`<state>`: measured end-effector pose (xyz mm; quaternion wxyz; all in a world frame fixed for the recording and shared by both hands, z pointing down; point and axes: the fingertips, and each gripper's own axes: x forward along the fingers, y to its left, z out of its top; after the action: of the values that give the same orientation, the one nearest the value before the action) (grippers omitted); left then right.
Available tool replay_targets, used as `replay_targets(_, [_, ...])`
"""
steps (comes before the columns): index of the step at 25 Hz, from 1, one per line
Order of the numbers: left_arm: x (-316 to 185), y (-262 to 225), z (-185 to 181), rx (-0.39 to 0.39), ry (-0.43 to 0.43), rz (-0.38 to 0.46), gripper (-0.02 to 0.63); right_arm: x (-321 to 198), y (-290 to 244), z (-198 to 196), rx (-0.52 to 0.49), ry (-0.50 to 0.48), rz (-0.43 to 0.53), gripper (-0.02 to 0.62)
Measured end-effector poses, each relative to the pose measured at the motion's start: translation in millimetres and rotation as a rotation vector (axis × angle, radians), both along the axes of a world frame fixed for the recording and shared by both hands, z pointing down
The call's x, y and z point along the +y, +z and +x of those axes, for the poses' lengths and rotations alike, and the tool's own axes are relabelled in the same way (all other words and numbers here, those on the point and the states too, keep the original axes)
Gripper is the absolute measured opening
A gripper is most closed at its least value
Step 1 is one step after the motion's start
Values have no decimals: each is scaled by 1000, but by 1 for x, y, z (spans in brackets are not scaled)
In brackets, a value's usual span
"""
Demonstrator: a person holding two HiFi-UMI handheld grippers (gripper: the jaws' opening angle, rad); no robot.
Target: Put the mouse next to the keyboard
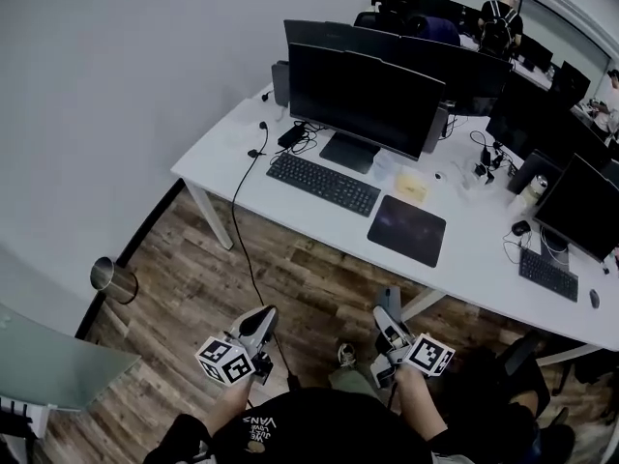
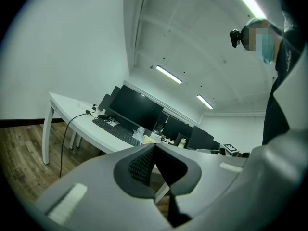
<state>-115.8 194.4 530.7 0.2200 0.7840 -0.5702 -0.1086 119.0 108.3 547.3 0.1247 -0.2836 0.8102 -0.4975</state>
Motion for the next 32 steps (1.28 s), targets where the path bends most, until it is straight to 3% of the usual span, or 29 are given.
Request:
replay_targets(11, [-108, -13, 31, -21, -47, 30, 2, -101, 2, 5, -35, -114, 17, 184])
replay_targets(21, [-167, -4, 53, -7, -116, 16, 2, -172, 13, 18, -29, -178, 20, 184])
replay_targets(27, [-176, 9, 33, 18, -156, 6, 2, -196, 38, 18, 24, -136, -72, 184])
replay_targets(32, [-196, 14, 0, 31, -155, -17, 2, -215, 31, -4, 30, -110, -53, 184])
